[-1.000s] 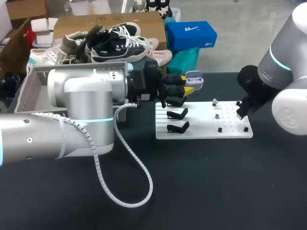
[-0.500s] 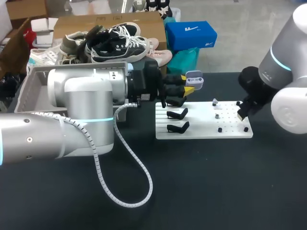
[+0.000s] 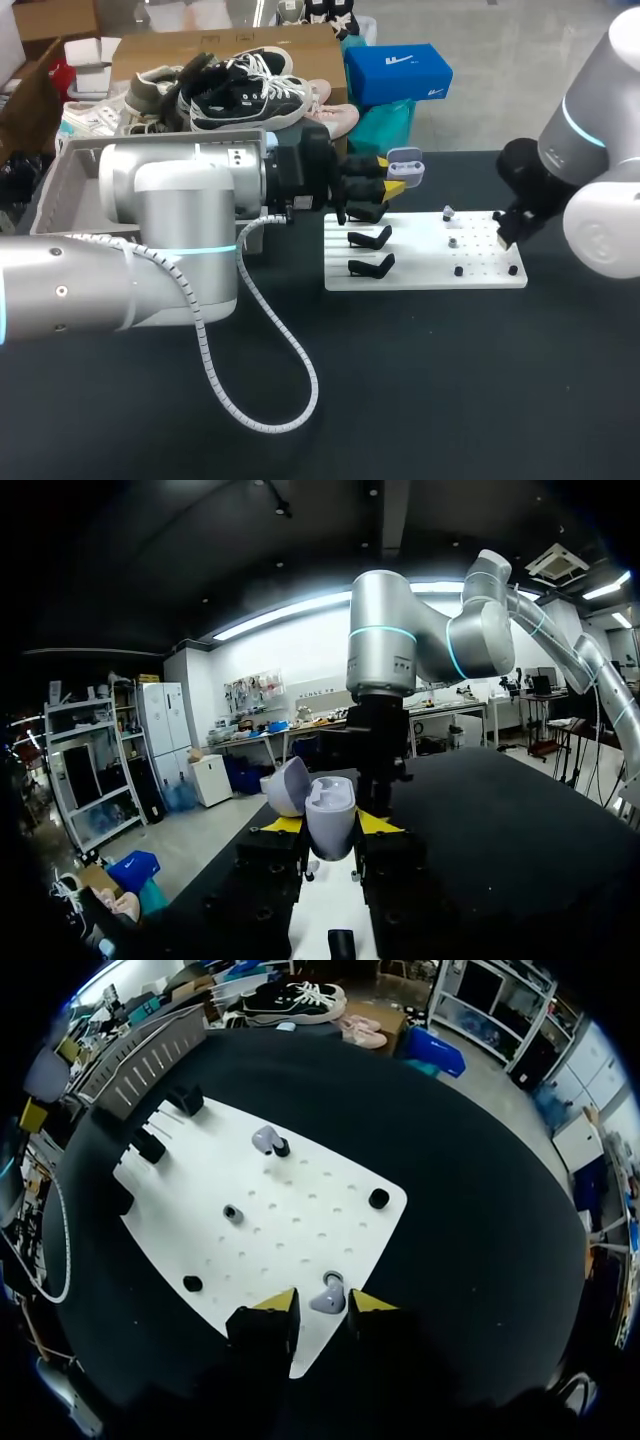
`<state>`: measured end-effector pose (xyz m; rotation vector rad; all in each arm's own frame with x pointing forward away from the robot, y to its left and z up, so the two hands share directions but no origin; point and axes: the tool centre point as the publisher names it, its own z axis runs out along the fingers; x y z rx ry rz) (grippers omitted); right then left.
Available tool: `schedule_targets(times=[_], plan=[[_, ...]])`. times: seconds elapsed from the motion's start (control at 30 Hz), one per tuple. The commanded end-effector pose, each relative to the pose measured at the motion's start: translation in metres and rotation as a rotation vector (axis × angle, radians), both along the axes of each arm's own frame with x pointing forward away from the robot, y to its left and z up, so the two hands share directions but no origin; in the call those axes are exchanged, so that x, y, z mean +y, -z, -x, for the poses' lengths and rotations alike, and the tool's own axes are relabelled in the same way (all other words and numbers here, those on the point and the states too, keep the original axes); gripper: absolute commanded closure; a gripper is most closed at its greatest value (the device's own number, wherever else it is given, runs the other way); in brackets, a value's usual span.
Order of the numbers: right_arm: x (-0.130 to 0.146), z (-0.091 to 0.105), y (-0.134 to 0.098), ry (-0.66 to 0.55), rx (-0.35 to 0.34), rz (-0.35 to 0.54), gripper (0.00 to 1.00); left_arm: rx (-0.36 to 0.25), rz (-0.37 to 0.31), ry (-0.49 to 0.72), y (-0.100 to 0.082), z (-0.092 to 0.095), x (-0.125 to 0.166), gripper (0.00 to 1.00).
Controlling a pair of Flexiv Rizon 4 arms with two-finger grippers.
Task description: Pick up each earbud case from the left stands, insert the matching earbuds, close the lid, and place the case in the box.
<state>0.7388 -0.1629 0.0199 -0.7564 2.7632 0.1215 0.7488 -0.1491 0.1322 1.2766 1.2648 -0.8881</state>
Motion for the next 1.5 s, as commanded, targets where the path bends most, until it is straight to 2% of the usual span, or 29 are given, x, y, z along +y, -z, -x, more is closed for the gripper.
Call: schedule_targets(times=[0.03, 0.1, 0.27, 0.33, 0.4, 0.43, 0.63, 0.9, 1.27, 1.5], plan=[[0.001, 0.000, 0.001, 0.009, -0.004, 0.006, 0.75, -0.003, 0.004, -0.006, 0.000, 0.002, 0.000, 1.00], [0.000, -0.001, 0.001, 0.013, -0.004, 0.007, 0.79, -0.003, 0.004, -0.006, 0.000, 0.002, 0.000, 1.00], [0.001, -0.002, 0.003, 0.019, 0.000, 0.009, 0.82, -0.003, 0.004, -0.006, 0.000, 0.002, 0.000, 1.00], [0.001, -0.002, 0.004, 0.021, 0.002, 0.009, 0.87, -0.003, 0.004, -0.006, 0.000, 0.002, 0.000, 1.00], [0.002, -0.003, 0.004, 0.023, 0.002, 0.008, 0.99, -0.003, 0.004, -0.006, 0.000, 0.002, 0.000, 1.00], [0.002, -0.003, 0.004, 0.023, 0.002, 0.008, 1.00, -0.003, 0.004, -0.006, 0.000, 0.002, 0.000, 1.00], [0.003, 0.002, -0.006, 0.020, -0.004, -0.009, 1.00, -0.003, 0.004, -0.006, 0.000, 0.002, 0.000, 1.00], [0.002, 0.020, -0.039, 0.033, -0.065, -0.010, 1.00, -0.003, 0.004, -0.006, 0.000, 0.002, 0.000, 1.00], [0.021, 0.065, -0.081, 0.002, -0.117, -0.057, 1.00, -0.003, 0.004, -0.006, 0.000, 0.002, 0.000, 1.00], [0.037, 0.087, -0.095, -0.041, -0.127, -0.058, 1.00, -0.003, 0.004, -0.006, 0.000, 0.002, 0.000, 1.00]])
